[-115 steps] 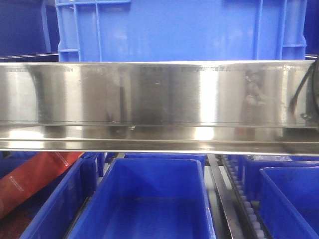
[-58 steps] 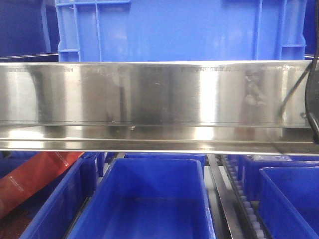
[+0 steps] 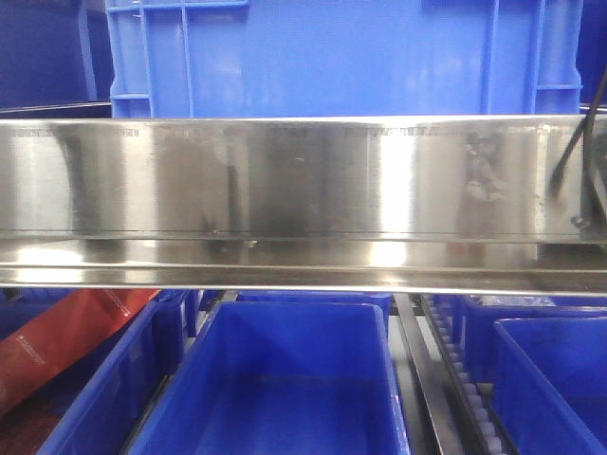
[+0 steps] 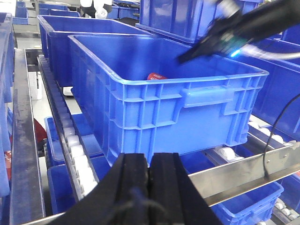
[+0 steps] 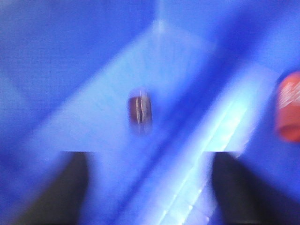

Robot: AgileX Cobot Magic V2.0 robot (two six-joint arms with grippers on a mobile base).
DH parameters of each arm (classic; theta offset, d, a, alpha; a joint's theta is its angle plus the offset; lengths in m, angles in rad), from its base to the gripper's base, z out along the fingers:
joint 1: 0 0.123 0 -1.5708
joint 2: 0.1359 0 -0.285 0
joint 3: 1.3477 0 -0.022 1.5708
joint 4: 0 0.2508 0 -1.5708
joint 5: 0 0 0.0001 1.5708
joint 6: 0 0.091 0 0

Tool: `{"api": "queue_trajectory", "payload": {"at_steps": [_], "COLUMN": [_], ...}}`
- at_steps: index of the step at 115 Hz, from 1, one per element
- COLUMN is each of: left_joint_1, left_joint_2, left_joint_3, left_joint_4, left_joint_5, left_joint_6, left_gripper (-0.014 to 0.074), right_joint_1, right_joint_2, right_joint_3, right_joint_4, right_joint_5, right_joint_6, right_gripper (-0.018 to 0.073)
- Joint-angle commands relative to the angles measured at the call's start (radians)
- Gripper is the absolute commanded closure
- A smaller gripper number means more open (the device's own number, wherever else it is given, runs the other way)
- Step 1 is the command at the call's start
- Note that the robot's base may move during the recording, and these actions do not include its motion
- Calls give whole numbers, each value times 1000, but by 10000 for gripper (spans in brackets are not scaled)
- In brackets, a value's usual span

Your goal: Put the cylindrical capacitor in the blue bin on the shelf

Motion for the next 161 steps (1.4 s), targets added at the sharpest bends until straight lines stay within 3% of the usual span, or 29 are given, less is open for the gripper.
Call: {"api": "queue_trajectory", "payload": {"at_steps": [1, 14, 74, 98, 120, 161], "left_joint_1": [-6, -6, -6, -6, -6, -6], "left_joint_2": [-5, -5, -5, -5, -5, -5], "left_joint_3": [1, 1, 1, 1, 1, 1], "left_joint_4": [4, 8, 32, 46, 52, 54], "left_joint_5": [-19, -19, -19, -19, -19, -19], "left_joint_6": [-9, -9, -9, -9, -9, -9], "left_gripper": [707, 707, 707, 707, 707, 707], "right_joint_1": [-3, -4, -4, -4, -4, -4], "right_joint_2": [-81, -200, -889, -1112, -1243, -1261], "right_joint_3": [1, 79, 950, 1215, 1343, 1357], "right_joint_4": [6, -5, -31, -31, -31, -31], "right_joint_5": [9, -33, -524, -621, -663, -654], "right_joint_6": [-1, -1, 6, 6, 6, 6], "right_gripper": [543, 725, 712, 712, 712, 712]}}
